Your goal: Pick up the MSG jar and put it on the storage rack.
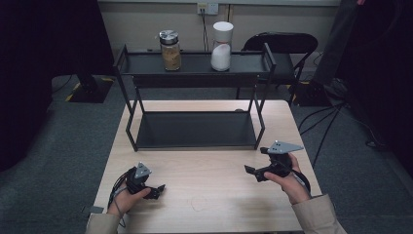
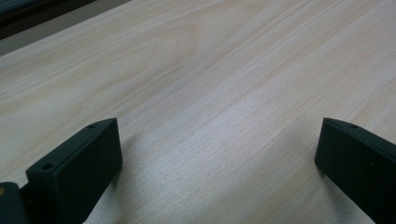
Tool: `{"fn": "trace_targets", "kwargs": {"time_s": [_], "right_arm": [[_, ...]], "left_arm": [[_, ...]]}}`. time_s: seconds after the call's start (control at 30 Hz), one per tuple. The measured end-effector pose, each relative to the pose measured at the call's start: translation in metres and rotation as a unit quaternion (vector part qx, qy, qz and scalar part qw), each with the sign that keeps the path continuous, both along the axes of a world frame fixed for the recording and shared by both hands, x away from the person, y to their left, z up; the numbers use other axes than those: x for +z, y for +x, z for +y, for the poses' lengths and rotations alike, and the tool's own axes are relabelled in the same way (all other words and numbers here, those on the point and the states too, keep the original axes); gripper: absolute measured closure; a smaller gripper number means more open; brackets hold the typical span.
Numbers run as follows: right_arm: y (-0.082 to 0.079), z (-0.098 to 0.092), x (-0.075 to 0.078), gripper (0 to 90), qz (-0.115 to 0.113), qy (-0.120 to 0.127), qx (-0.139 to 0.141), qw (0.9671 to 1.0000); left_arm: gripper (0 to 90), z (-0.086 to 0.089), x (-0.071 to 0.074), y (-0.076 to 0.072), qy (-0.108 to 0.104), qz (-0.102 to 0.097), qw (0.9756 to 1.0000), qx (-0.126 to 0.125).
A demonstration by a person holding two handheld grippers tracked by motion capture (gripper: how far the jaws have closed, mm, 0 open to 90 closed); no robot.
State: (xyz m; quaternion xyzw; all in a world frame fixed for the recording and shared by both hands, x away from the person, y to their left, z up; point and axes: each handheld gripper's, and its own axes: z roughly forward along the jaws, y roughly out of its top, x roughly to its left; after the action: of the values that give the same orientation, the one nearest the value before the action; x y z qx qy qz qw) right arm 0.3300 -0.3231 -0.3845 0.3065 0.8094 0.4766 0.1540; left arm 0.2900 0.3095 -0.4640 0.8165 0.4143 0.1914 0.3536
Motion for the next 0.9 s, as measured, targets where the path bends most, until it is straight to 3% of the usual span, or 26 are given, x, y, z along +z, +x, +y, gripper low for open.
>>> {"fn": "trace_targets", "kwargs": {"time_s": [0.3, 0.67, 0.9], "right_arm": [[-0.002, -0.004, -0.022, 0.0, 0.009, -0.011, 0.008, 0.9999], [0.001, 0.001, -0.048, 0.0, 0.039, -0.032, 0.008, 0.9987], [0.001, 0.004, -0.056, 0.0, 0.046, -0.05, 0.002, 0.9977]], "left_arm": [[0.0, 0.0, 0.0, 0.0, 0.001, 0.0, 1.0, -0.001], [0.0, 0.0, 0.0, 0.0, 0.001, 0.0, 1.0, -0.001], [0.0, 0.0, 0.0, 0.0, 0.001, 0.0, 1.0, 0.0]]}}
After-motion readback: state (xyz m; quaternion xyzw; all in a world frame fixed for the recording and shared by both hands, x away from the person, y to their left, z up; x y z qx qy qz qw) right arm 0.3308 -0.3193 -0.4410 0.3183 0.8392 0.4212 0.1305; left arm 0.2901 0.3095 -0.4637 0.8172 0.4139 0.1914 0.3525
